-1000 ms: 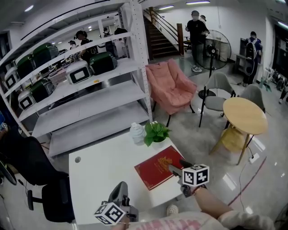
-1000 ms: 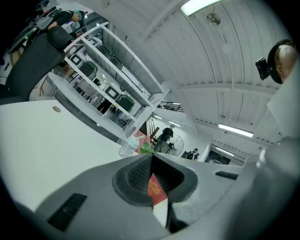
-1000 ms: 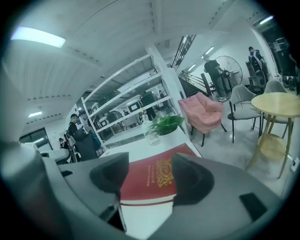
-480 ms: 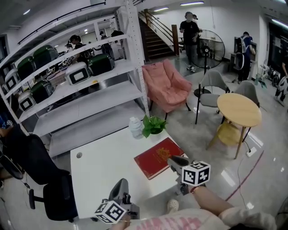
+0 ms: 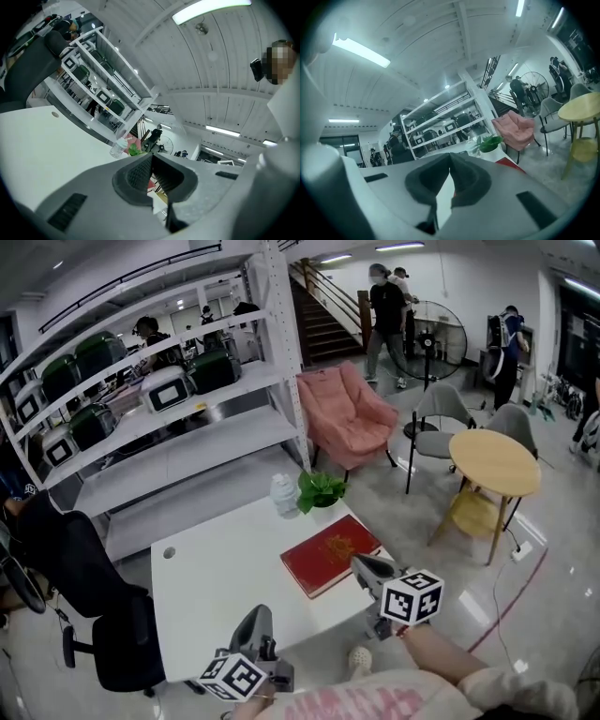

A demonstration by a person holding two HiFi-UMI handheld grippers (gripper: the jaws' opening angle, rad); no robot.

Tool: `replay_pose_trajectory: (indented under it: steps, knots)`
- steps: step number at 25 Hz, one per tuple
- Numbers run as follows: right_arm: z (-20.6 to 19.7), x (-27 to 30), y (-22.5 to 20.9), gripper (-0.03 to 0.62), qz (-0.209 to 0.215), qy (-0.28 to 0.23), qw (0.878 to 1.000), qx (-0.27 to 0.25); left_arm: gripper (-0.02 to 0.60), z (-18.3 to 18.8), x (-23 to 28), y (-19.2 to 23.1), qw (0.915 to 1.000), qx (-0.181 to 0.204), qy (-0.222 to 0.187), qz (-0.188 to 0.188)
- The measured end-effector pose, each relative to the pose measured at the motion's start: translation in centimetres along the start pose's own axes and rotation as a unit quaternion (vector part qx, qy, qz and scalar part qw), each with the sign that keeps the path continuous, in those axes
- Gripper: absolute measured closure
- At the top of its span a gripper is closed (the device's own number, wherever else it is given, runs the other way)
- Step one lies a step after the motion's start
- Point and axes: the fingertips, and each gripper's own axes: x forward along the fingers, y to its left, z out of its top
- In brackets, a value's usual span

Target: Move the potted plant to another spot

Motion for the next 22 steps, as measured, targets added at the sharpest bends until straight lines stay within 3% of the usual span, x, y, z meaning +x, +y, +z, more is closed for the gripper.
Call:
replay_pose_trajectory:
  steps: [5,13,18,22]
  knots:
    - [0.4,-1.7,1.2,0.586,0.003,-0.018,1.0,-0.002,0.578,-0.7,-0.7,-1.3,0.9999,0.003,0.006,-0.009]
    - [0.5,-4.1,2.8,0.588,-0.011,-0.023,0.998,-0.061,0.578,-1.7,-2.2,-3.4,0.9998,0.011,0.003,-0.019]
    - [1.4,-5.7,2.3,0.588,0.006,-0.045,0.998,-0.037,0.578,-1.8,-2.6,-5.0,0.9998,0.013,-0.012,-0.011]
    - [1.6,-6.7,1.3,0.588,0.016,-0.029,0.999,-0.038,0.578,-2.2,-2.5,-6.7,0.9995,0.018,-0.024,0.0]
